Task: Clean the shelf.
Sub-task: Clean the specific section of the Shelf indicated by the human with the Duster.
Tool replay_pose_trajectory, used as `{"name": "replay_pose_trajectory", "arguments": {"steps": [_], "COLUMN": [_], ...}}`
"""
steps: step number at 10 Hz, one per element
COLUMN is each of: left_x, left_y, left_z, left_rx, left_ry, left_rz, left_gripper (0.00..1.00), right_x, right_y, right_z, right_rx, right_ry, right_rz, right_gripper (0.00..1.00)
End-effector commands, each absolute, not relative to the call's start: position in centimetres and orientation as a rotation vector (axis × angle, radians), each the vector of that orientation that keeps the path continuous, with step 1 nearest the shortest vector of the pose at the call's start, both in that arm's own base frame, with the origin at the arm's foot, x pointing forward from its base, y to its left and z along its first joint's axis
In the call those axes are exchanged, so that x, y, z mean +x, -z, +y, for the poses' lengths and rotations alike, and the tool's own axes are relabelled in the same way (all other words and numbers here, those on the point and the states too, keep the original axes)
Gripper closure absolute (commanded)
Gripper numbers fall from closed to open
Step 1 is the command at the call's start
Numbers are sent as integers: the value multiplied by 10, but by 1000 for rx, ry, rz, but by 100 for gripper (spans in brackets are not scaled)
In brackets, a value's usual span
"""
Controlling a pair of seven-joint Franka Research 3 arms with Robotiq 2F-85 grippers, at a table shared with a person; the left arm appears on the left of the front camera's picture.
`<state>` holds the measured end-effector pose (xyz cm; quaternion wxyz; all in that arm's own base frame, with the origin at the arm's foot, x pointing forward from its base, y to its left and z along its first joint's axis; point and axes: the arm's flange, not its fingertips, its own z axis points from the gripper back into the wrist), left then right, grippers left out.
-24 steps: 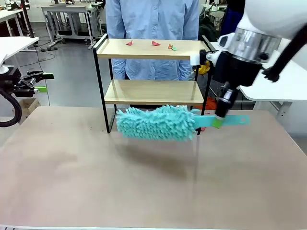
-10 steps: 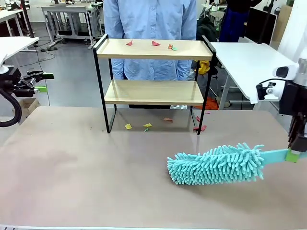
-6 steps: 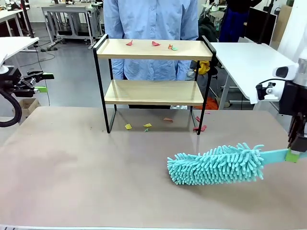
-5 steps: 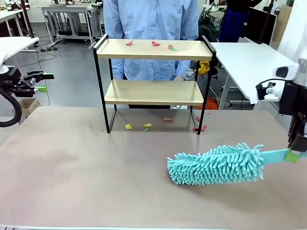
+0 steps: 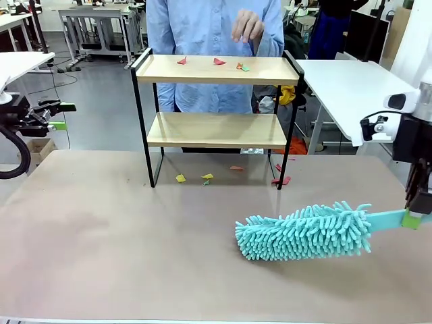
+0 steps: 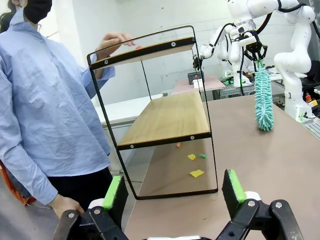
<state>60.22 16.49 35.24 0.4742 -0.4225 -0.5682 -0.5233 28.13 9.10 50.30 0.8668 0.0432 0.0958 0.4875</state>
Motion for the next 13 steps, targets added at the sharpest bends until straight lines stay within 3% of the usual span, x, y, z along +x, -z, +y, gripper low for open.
{"name": "replay_pose_trajectory", "arguments": {"steps": [1, 13], "left_x": [600, 600], "left_y": [-354, -354], "left_z": [164, 164], "left_rx": [-1027, -1027], "left_ry": [1295, 1295], "left_rz": [-1393, -1393], "left_gripper": [0, 0], "right_x": [284, 284], "right_y": [-506, -506], "right_z": [93, 93], "right_rx": [83, 83], "right_ry": [-1017, -1017], "right_rz": [192, 192], "right_gripper": [87, 87]}}
